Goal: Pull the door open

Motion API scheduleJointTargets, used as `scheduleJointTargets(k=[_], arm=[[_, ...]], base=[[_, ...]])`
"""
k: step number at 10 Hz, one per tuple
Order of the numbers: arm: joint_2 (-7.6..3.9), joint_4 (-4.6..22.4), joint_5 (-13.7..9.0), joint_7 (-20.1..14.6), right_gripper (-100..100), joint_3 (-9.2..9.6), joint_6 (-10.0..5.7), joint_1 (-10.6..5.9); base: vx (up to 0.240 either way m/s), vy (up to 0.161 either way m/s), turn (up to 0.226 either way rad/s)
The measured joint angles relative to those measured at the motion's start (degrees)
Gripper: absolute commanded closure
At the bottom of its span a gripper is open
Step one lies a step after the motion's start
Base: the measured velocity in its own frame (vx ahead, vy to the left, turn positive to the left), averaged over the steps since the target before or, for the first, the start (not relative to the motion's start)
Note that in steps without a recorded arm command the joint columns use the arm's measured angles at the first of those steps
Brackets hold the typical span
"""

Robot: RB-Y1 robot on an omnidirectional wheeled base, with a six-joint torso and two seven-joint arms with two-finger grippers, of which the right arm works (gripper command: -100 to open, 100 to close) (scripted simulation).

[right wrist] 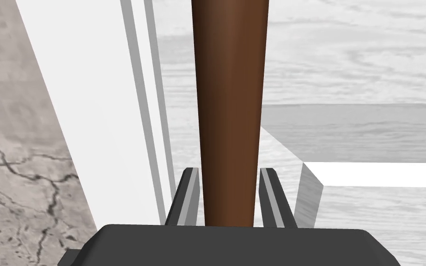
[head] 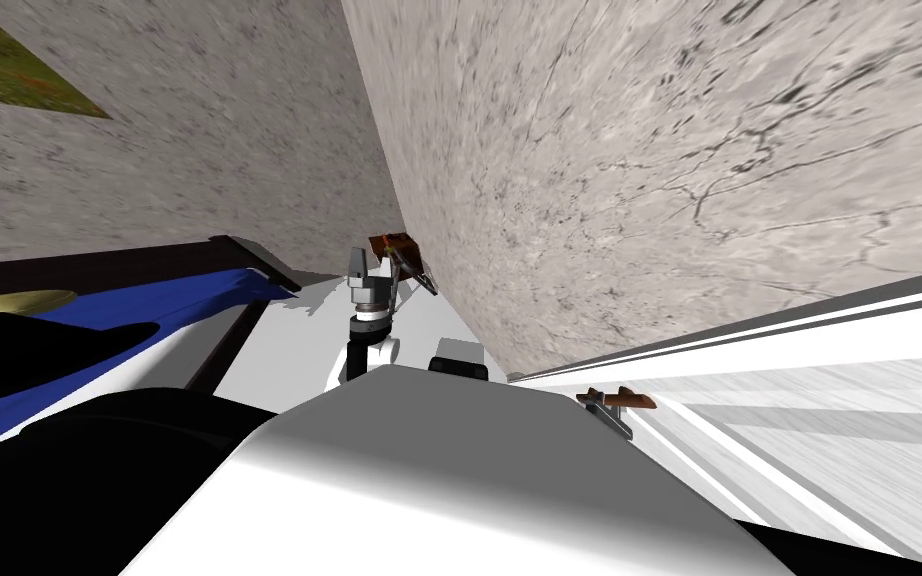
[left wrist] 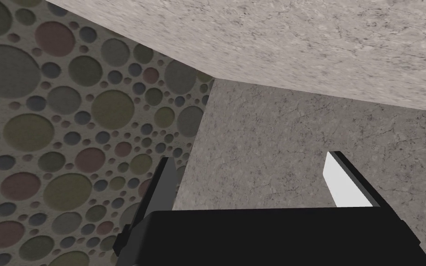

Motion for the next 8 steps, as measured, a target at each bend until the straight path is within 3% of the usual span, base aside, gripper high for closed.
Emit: scheduleJointTargets(k=[3, 6, 8], arm=[[-0.61, -0.32, 0.90, -0.69, 100, 1.00, -0.64, -0.07], [-1.09, -0.59, 2.58, -1.76, 100, 3.03, -1.72, 0.27], [-1.43, -2.52, 3.57, -1.90, 100, 4.38, -1.83, 1.55]], base=[[-0.184, 0.027, 0.059], [-0.198, 0.092, 0.037], [-0.232, 0.053, 0.056]])
